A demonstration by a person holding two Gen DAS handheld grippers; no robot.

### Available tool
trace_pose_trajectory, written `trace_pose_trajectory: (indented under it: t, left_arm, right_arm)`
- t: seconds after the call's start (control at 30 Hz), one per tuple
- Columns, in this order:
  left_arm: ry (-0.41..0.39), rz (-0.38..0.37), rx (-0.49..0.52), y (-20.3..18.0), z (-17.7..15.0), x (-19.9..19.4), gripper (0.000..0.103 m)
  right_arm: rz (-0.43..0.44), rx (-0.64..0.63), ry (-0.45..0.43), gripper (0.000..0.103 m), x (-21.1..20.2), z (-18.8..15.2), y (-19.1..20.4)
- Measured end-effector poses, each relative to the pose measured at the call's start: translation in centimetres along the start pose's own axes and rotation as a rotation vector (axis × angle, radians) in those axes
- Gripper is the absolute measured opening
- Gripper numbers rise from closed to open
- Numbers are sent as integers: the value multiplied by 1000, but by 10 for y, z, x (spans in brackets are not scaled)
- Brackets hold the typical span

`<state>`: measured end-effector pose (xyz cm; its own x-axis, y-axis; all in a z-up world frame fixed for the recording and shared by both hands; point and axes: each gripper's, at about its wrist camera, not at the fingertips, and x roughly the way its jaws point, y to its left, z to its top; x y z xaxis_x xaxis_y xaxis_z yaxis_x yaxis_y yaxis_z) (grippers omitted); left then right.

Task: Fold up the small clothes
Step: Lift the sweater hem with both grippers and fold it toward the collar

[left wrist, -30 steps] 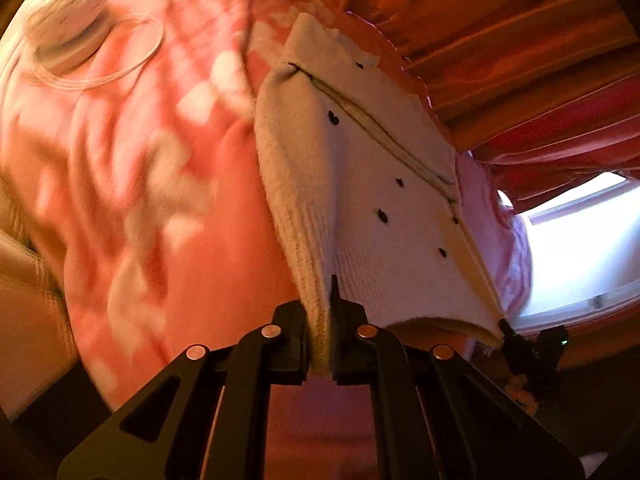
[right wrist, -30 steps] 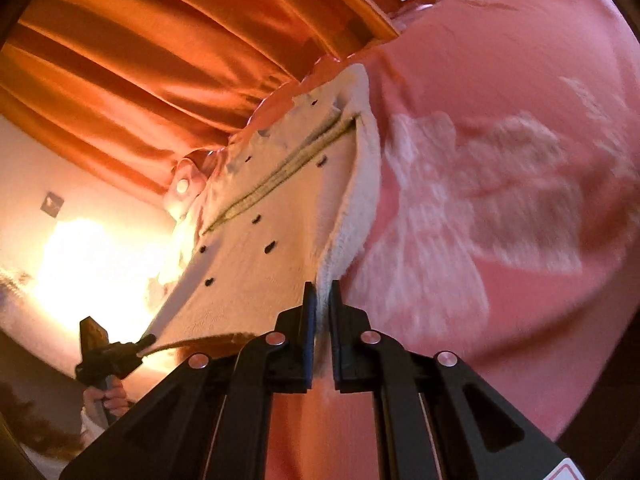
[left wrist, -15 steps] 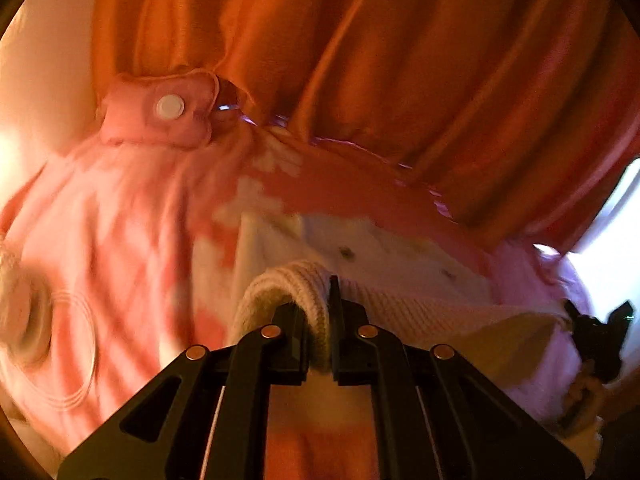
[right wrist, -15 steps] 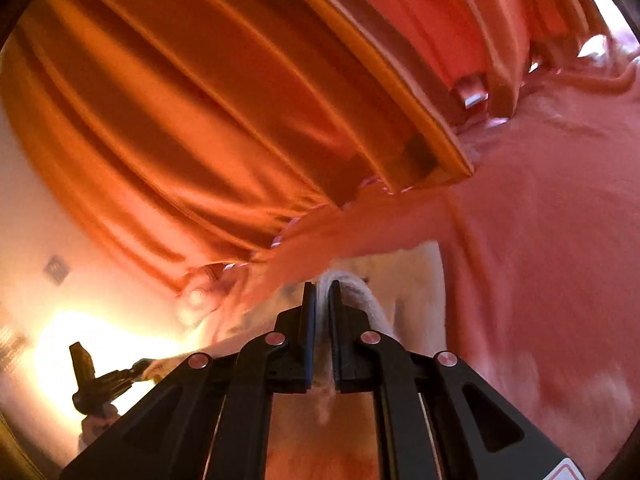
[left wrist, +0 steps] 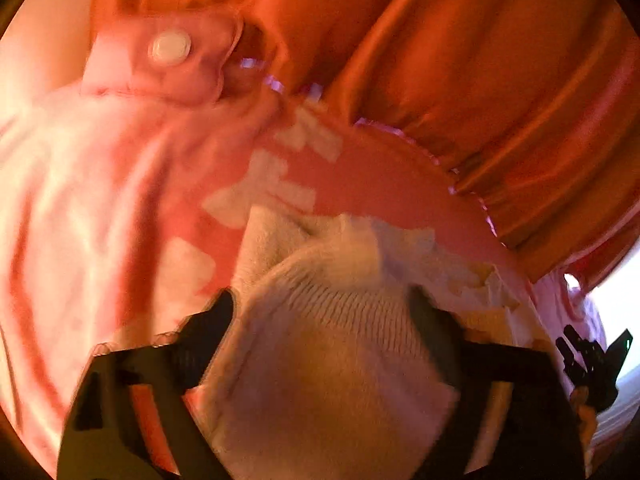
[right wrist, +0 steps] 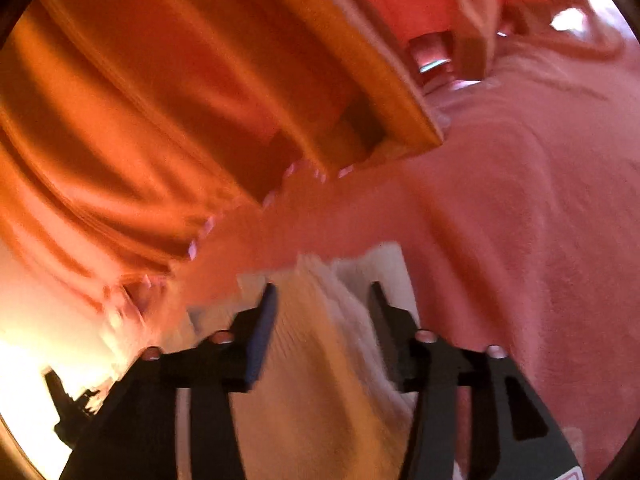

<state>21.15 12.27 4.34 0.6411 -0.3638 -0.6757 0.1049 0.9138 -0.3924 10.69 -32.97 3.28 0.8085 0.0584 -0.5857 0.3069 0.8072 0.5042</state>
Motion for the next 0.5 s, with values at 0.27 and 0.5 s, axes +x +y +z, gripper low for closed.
trace_pose_trajectory:
  t: [0.27, 0.5]
  left_arm:
    - [126, 77, 72, -8, -4, 43, 16]
    - [-39, 35, 6, -8, 26, -3, 10]
  right_arm:
    - [-38, -132, 118, 9, 35, -7, 28]
    - [95, -37, -152, 7, -33, 20, 24]
